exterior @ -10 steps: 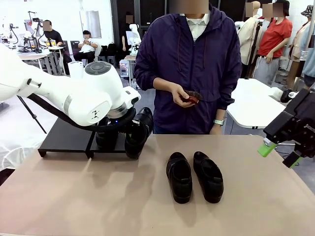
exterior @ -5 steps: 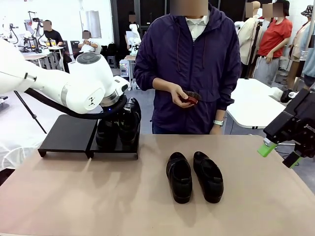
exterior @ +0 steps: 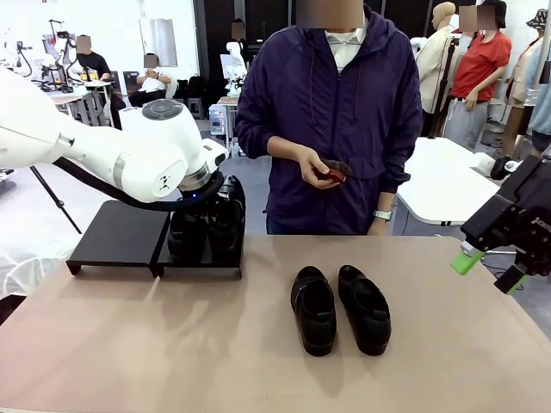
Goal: Organize the shoes by placing them on the stand.
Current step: Place the Shoe from the middle of the table onto the Shoes Stand.
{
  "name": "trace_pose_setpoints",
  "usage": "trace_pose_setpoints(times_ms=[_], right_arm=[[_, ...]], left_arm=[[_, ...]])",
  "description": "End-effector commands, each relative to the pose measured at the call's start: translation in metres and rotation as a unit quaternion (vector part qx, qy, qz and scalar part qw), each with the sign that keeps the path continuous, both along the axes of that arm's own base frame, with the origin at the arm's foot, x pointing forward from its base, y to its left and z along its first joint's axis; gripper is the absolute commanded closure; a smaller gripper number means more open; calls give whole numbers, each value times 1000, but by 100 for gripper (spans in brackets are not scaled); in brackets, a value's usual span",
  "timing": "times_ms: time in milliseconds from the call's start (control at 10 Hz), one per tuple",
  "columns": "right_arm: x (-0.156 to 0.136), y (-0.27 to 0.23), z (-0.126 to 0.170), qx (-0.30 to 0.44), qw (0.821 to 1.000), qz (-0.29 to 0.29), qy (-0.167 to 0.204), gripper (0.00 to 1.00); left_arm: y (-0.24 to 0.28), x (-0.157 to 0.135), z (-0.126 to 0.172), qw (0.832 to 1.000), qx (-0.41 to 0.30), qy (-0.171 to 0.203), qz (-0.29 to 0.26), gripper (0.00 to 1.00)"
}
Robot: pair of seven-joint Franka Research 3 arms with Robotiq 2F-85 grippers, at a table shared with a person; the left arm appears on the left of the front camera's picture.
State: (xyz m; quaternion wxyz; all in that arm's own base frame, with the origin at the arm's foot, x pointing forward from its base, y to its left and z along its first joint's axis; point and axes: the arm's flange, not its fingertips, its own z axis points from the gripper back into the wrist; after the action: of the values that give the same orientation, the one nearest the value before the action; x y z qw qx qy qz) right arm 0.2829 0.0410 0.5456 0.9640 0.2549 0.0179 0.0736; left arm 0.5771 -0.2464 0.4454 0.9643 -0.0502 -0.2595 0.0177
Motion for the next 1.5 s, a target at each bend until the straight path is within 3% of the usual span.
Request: trace_pose_setpoints(times_ms=[0, 100, 200, 300, 400, 900, 1200, 1300, 1400], right_arm=[[2, -1, 5, 1, 1000, -1, 3, 0], [2, -1, 5, 1, 1000, -1, 3, 0], [2, -1, 5, 1, 1000, -1, 3, 0], [2, -1, 5, 1, 1000, -1, 3, 0], [2, -1, 5, 1, 1000, -1, 3, 0], [2, -1, 5, 1, 1000, -1, 3, 0], [2, -1, 5, 1, 1000, -1, 3, 0], [2, -1, 5, 1, 1000, -1, 3, 0], [2, -1, 5, 1, 1000, -1, 3, 0]], left_arm=[[-7, 8, 1, 1000, 4, -5, 6, 100], [-6, 8, -1, 1000, 4, -4, 5, 100], [-6, 8, -1, 1000, 3, -4, 5, 69], [-6, 8, -1, 1000, 2, -6, 0, 13], [-5, 8, -1, 1000, 2, -6, 2, 0], [-1, -5, 12, 999, 6, -36, 5, 0], [4, -38, 44, 998, 11, -53, -30, 0], [14, -58, 60, 997, 39, -2, -66, 0], [32, -80, 78, 994, 85, 29, -57, 0]])
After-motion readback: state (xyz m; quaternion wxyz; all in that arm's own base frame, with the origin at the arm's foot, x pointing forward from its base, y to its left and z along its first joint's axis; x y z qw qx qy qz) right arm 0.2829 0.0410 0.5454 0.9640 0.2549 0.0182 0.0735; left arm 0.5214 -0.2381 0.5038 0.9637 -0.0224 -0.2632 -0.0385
